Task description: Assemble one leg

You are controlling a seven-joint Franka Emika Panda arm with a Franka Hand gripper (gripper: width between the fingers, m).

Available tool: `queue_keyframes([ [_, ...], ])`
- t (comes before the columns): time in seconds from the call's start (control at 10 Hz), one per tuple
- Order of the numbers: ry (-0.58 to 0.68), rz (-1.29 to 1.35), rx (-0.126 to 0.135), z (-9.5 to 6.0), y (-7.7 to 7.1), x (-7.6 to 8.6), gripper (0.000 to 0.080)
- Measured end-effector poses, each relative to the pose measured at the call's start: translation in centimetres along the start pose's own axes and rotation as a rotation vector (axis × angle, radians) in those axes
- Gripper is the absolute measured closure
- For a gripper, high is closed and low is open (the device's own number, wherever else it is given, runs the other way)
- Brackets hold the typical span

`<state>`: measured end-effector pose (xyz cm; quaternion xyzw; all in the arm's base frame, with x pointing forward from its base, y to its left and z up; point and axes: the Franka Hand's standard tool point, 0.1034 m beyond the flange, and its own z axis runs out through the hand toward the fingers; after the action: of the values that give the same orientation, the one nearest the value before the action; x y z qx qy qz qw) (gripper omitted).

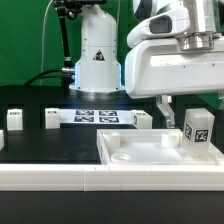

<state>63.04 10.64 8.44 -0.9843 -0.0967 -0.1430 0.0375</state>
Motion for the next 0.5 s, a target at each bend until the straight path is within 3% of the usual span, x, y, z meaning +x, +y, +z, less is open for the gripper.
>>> queue_keyframes([
  [0.5, -0.289, 0.008, 0.046, -0.17, -0.52, -1.05, 0.015],
])
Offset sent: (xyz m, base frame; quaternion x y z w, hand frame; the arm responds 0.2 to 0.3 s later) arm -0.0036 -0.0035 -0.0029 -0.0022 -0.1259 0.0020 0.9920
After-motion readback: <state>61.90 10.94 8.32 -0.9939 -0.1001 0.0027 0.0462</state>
